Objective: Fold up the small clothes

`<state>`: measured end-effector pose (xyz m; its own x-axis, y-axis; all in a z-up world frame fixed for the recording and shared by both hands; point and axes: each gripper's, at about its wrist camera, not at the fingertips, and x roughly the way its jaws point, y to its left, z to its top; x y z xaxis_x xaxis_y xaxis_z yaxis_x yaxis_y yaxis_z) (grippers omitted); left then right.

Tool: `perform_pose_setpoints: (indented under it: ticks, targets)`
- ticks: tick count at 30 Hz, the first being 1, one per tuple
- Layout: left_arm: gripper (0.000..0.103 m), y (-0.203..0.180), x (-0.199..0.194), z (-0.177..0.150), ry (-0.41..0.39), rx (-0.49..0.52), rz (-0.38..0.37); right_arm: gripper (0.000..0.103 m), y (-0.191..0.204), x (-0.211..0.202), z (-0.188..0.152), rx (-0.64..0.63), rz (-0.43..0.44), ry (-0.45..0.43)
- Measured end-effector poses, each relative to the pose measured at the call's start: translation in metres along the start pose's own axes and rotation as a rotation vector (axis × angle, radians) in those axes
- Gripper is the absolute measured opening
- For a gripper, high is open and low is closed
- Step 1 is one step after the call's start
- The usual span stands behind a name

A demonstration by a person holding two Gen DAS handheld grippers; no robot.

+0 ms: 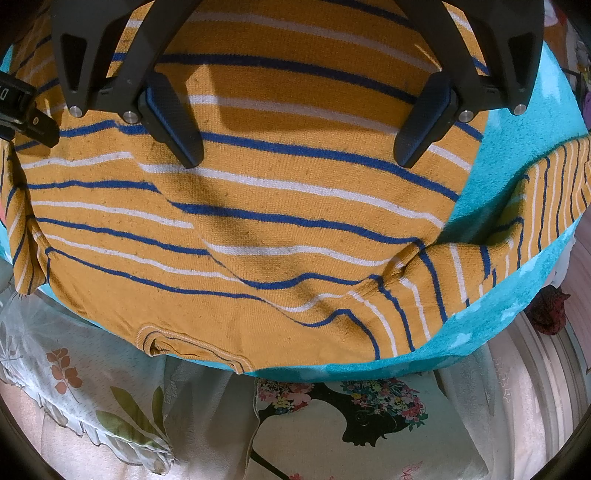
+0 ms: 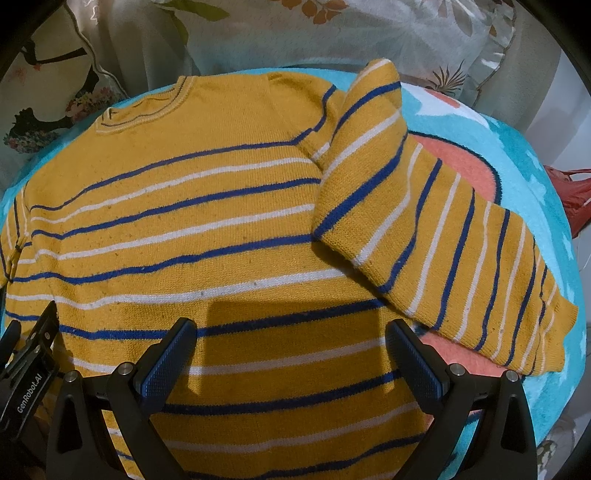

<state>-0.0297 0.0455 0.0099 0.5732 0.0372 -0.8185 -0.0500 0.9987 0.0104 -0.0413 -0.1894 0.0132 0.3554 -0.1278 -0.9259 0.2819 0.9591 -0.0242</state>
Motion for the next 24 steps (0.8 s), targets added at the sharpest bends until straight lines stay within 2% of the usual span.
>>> perform_pose_setpoints:
  ticks: [8, 12, 15, 17, 19, 20, 21, 22, 24]
  targets:
    - [0.103, 0.002, 0.000, 0.001, 0.002, -0.002, -0.001, 0.103, -0.004, 0.007, 0.016, 0.004, 0.020, 0.059]
    - [0.103, 0.002, 0.001, 0.004, 0.019, 0.002, 0.001, 0.103, -0.005, 0.007, 0.014, -0.013, 0.031, -0.007]
    - [0.103, 0.002, 0.001, 0.013, 0.092, 0.014, -0.001, 0.103, -0.006, 0.007, 0.009, -0.016, 0.031, -0.073]
    - [0.097, 0.006, -0.009, 0.018, 0.106, -0.002, -0.035, 0.103, -0.006, 0.007, 0.009, -0.042, 0.039, -0.100]
    - [0.096, 0.009, -0.025, 0.022, 0.085, -0.016, -0.064, 0.098, -0.014, 0.003, 0.012, -0.054, 0.085, -0.087]
    - [0.096, 0.010, -0.036, 0.024, 0.057, -0.017, -0.073, 0.089, -0.020, -0.003, 0.011, -0.042, 0.113, -0.090]
    - [0.096, 0.011, -0.047, 0.025, 0.028, -0.010, -0.071, 0.085, -0.031, -0.012, 0.010, -0.023, 0.164, -0.103]
    - [0.096, 0.011, -0.055, 0.026, 0.009, -0.004, -0.067, 0.085, -0.045, -0.024, 0.007, -0.007, 0.202, -0.119]
    - [0.096, 0.013, -0.065, 0.026, -0.010, -0.006, -0.065, 0.085, -0.077, -0.044, 0.001, 0.013, 0.199, -0.157]
